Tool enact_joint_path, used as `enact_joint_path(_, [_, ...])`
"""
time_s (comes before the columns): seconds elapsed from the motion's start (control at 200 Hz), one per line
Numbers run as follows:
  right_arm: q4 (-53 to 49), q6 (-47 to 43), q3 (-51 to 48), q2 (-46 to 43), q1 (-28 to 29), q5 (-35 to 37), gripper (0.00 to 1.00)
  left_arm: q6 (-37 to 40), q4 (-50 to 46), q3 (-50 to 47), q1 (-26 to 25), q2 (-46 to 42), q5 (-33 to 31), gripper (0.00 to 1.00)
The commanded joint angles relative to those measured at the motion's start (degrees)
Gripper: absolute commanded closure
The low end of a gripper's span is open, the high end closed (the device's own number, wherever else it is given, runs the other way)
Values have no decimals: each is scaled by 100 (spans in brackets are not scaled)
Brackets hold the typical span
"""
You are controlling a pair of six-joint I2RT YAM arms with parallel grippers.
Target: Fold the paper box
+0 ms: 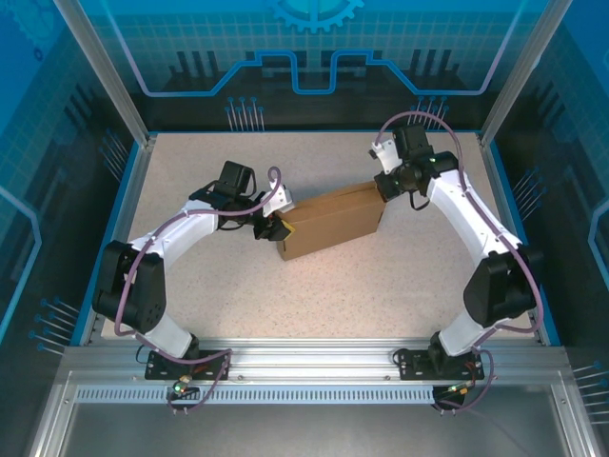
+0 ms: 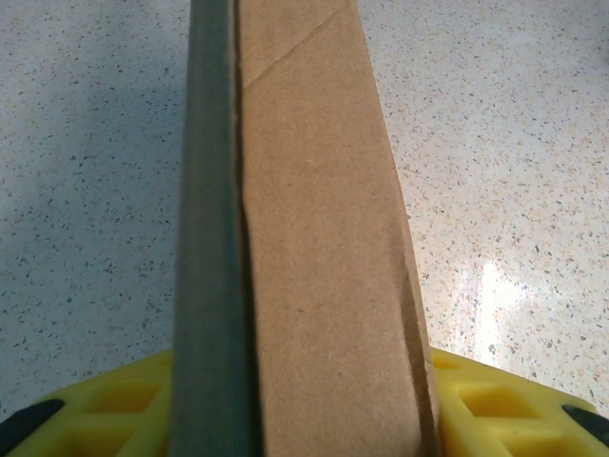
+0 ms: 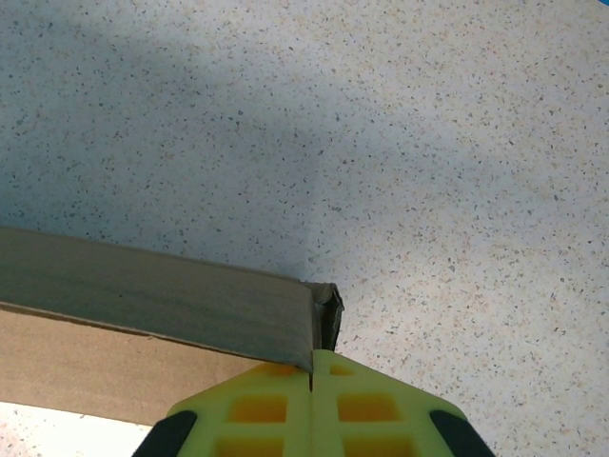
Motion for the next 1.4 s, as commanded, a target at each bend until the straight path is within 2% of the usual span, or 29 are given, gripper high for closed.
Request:
enact_joint_path(0.0, [-95, 61, -373, -161, -8, 288, 96, 47, 99, 123, 36, 40, -91, 54])
enact_joint_path(0.58, [1284, 531, -1806, -967, -37, 257, 98, -28, 86, 143, 36, 60, -109, 53])
enact_joint_path(0.74, [1422, 548, -1937, -1035, -65, 179, 98, -45, 77, 157, 36, 47, -118, 52])
enact_joint_path(0.911, [1327, 589, -1779, -1090, -66, 156, 98, -180, 137, 141, 36, -47, -95, 45])
enact_joint_path(1.176, [1217, 765, -1660, -1018, -71, 165, 98, -480, 523, -104, 36, -342, -117, 24])
enact_joint_path(1.396, [1198, 828, -1622, -976, -68, 139, 98, -982, 841, -399, 38, -672, -141, 20])
